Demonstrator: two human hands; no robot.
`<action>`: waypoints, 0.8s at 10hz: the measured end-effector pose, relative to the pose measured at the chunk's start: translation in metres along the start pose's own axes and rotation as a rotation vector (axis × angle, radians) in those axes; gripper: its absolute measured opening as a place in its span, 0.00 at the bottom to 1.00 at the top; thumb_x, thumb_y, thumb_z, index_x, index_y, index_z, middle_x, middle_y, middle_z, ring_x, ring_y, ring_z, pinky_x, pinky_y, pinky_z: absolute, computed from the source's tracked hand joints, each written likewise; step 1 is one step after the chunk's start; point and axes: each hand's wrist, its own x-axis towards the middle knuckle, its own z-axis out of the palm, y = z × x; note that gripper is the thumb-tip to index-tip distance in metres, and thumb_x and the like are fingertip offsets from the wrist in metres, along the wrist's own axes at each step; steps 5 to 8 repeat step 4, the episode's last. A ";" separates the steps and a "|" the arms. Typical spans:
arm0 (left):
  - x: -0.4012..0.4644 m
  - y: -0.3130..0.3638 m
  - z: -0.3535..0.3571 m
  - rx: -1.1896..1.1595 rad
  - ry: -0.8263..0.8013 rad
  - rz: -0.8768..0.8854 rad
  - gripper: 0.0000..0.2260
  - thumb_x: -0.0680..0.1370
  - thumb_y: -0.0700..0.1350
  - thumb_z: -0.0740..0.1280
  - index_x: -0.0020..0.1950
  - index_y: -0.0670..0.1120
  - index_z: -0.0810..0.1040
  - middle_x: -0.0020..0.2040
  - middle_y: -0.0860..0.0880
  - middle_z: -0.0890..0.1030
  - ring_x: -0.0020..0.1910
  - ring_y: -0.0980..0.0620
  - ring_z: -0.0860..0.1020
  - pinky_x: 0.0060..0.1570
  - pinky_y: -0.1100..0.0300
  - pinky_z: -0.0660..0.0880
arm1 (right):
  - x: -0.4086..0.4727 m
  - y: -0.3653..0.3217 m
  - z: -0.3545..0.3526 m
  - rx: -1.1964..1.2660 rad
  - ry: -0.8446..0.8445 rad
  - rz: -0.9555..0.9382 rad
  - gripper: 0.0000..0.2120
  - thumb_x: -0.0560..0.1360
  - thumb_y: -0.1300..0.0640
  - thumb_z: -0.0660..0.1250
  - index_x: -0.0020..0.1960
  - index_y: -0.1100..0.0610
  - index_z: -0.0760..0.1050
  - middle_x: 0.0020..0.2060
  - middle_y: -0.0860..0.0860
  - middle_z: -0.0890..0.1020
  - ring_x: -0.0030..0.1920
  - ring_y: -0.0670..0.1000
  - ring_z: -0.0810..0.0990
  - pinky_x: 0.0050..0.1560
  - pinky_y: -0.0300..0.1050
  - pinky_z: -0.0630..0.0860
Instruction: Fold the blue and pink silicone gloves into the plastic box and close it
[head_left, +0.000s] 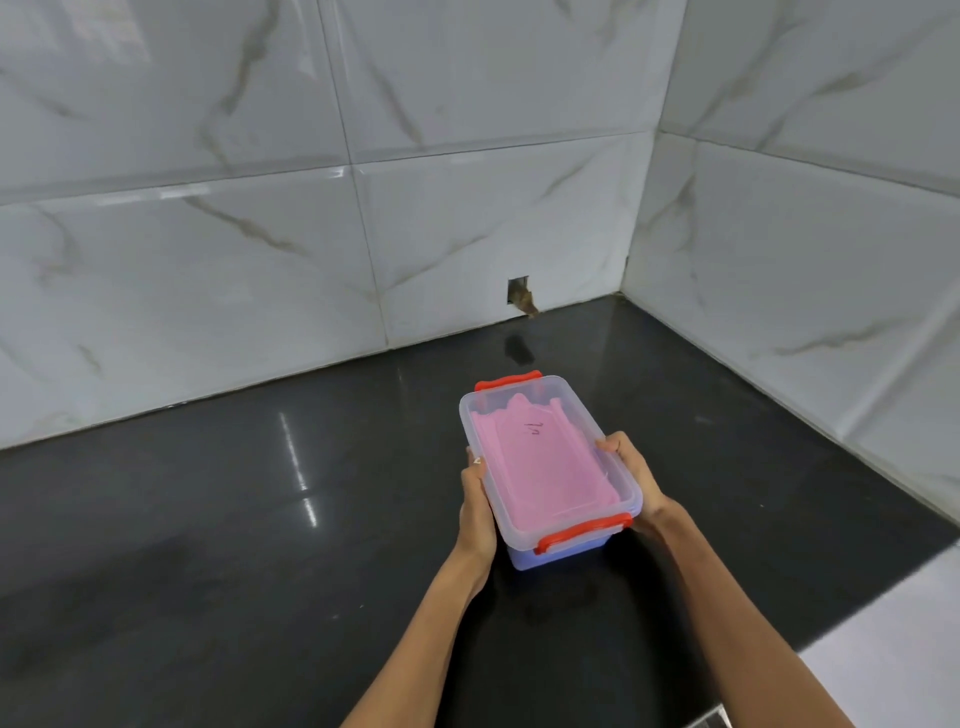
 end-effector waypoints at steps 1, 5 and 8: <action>0.000 0.002 0.005 0.008 -0.002 -0.005 0.23 0.83 0.58 0.47 0.62 0.51 0.78 0.57 0.45 0.83 0.59 0.41 0.80 0.62 0.36 0.72 | -0.001 -0.001 -0.006 -0.022 -0.013 -0.004 0.10 0.66 0.49 0.69 0.40 0.54 0.83 0.37 0.56 0.84 0.38 0.55 0.84 0.40 0.51 0.81; -0.026 0.076 -0.049 0.602 0.125 0.003 0.29 0.81 0.57 0.52 0.79 0.53 0.44 0.79 0.55 0.46 0.78 0.55 0.46 0.75 0.53 0.45 | -0.005 -0.059 0.009 -0.530 -0.017 0.015 0.23 0.74 0.35 0.55 0.59 0.46 0.78 0.57 0.48 0.81 0.56 0.50 0.80 0.58 0.50 0.75; -0.026 0.076 -0.049 0.602 0.125 0.003 0.29 0.81 0.57 0.52 0.79 0.53 0.44 0.79 0.55 0.46 0.78 0.55 0.46 0.75 0.53 0.45 | -0.005 -0.059 0.009 -0.530 -0.017 0.015 0.23 0.74 0.35 0.55 0.59 0.46 0.78 0.57 0.48 0.81 0.56 0.50 0.80 0.58 0.50 0.75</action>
